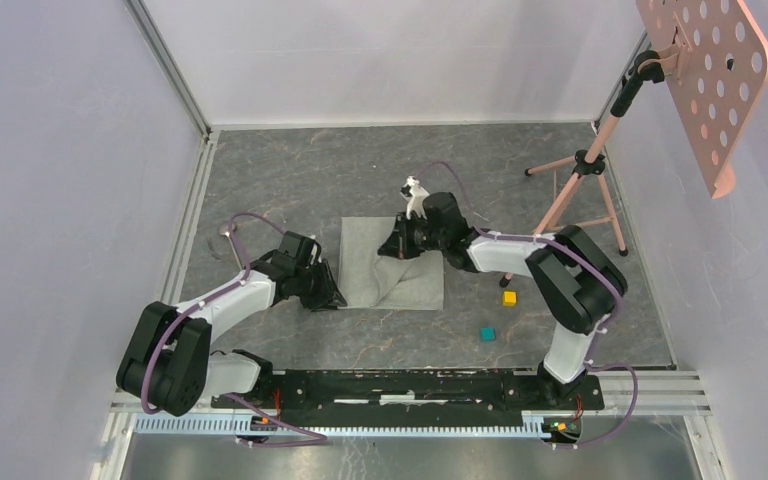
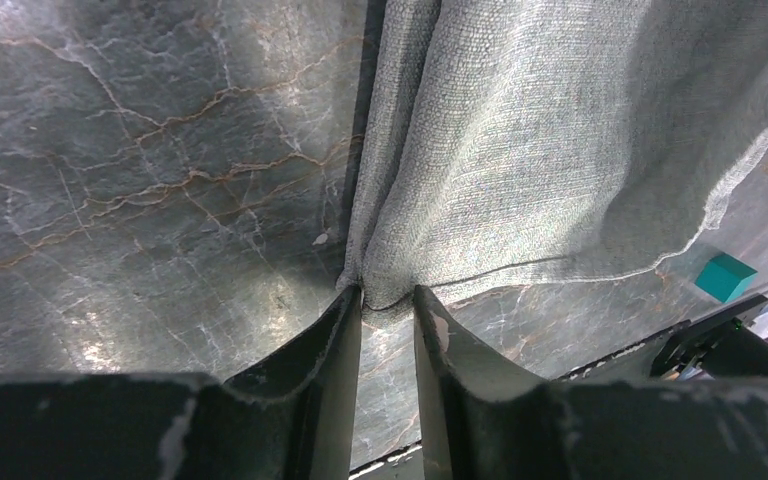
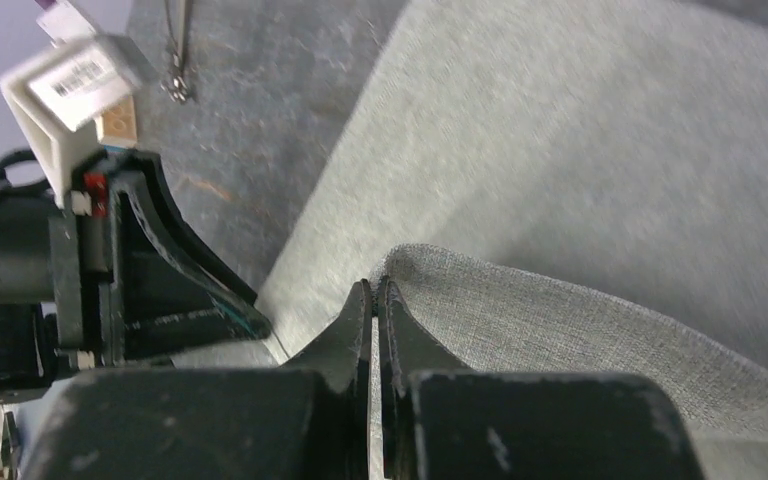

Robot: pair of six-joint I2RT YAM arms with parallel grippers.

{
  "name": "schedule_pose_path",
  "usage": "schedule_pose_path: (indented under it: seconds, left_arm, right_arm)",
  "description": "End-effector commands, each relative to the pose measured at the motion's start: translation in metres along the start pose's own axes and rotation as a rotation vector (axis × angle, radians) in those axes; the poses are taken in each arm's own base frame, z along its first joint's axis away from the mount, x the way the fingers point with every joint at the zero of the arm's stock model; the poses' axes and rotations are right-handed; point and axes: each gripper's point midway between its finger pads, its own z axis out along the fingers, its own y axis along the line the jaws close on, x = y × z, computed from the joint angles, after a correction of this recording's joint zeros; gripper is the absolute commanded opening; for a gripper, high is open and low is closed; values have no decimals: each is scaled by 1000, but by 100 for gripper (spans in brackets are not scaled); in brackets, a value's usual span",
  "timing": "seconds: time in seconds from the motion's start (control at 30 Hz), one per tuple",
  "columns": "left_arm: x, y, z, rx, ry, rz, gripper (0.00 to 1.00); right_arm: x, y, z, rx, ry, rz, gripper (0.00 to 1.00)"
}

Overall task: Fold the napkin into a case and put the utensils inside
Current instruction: Fold the square-folded napkin at the center of the board.

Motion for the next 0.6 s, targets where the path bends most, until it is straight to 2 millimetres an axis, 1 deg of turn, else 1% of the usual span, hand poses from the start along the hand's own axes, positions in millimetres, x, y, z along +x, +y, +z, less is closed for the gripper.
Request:
schedule_pose_path:
  seconds: [0.0,0.1,0.27,0.5,0.57]
  left_arm:
    - [-1,13,1,-54,-23,48,33]
    - [-1,18,3,-76,-23,46,30]
    - [0,20,4,-84,-18,43,28]
    - [0,19,4,-82,-12,43,26]
    - [1,19,4,-82,-11,43,26]
  right_arm:
    - [-36,34,25,-133,-64,-72,1]
    - [-47,35,39,-147,-84,-73,1]
    - [-61,30,59,-137,-107,-77,0]
    - [-82,18,72,-95,-160,-66,0]
    - [-83,18,78,-101,-149,-67,0]
